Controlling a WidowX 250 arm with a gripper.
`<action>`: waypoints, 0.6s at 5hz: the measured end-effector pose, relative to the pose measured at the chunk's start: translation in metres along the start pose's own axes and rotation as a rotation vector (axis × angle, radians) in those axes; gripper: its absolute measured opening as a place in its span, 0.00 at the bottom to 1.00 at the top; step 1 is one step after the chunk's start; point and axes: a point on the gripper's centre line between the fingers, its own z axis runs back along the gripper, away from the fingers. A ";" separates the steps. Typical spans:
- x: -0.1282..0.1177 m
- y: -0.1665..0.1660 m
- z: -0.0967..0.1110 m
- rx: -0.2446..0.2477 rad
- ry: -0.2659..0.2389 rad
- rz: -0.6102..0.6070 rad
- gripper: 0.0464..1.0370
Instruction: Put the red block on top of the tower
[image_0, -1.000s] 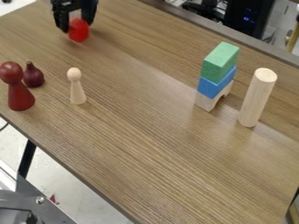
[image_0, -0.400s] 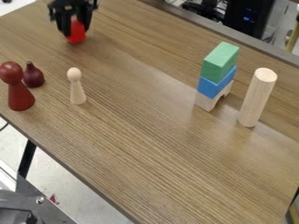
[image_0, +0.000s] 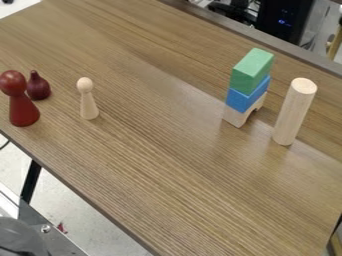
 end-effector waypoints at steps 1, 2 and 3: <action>-0.010 -0.037 0.030 -0.151 0.039 -0.170 0.54; -0.030 -0.081 0.058 -0.325 0.120 -0.360 0.54; -0.061 -0.113 0.069 -0.436 0.242 -0.547 0.54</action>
